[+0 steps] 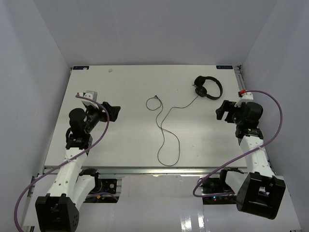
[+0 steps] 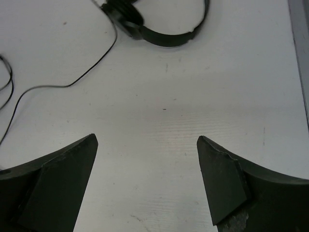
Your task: Wrap the headphones
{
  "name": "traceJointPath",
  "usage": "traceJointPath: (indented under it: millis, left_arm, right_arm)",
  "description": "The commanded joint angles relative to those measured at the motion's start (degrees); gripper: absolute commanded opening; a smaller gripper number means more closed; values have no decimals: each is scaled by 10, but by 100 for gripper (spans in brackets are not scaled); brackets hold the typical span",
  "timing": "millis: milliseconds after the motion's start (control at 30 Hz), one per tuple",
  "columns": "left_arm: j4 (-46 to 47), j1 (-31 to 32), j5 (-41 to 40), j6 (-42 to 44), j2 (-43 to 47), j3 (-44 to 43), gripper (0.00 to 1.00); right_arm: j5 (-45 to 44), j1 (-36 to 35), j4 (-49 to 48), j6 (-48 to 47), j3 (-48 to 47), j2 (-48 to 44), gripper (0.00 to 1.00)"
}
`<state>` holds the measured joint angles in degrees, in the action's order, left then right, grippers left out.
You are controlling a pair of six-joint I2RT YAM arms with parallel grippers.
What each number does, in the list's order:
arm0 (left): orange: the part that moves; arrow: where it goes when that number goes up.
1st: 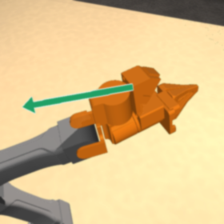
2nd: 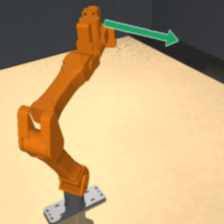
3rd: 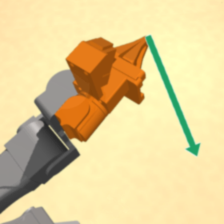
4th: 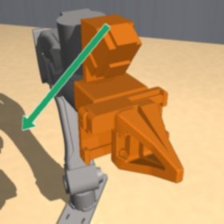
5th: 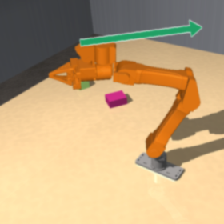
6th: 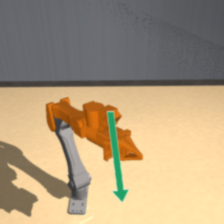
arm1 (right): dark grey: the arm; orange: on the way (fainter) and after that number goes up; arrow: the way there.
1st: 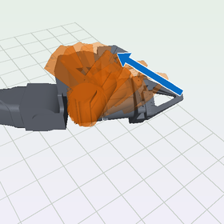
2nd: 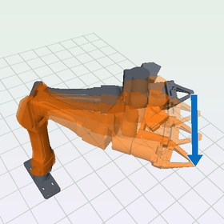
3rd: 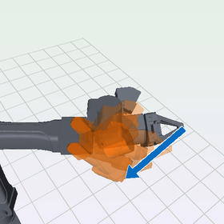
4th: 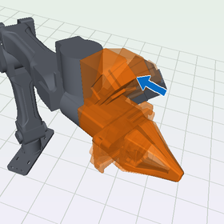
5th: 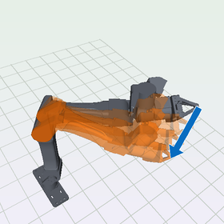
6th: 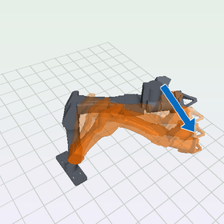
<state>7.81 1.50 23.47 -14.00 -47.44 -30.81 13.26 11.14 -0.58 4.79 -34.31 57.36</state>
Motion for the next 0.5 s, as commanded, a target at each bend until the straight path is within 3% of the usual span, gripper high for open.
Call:
traceJointPath:
  millis: [0, 100, 200, 267, 333, 400, 467]
  left_arm:
    - [11, -1, 25, -4, 4, -3, 98]
    - [10, -2, 44, -7, -10, -7, 98]
    - [9, -1, 64, -9, -21, -12, 98]
    - [9, -1, 71, -12, -25, -13, 98]
    - [8, -1, 73, -12, -28, -13, 98]
    - [6, -1, 76, -12, -29, -14, 98]
    - [5, -1, 76, -10, -29, -14, 98]
  right_arm:
    - [269, -11, 32, -261, 2, -1, 90]
    - [307, -38, 125, -365, -40, 43, 90]
    - [290, -40, 136, -340, -84, 103, 90]
    - [233, -40, 120, -265, -125, 166, 95]
    - [175, -39, 123, -184, -192, 226, 81]
    - [97, -38, 133, -77, -269, 306, 46]
    - [35, -39, 129, 5, -327, 359, 35]
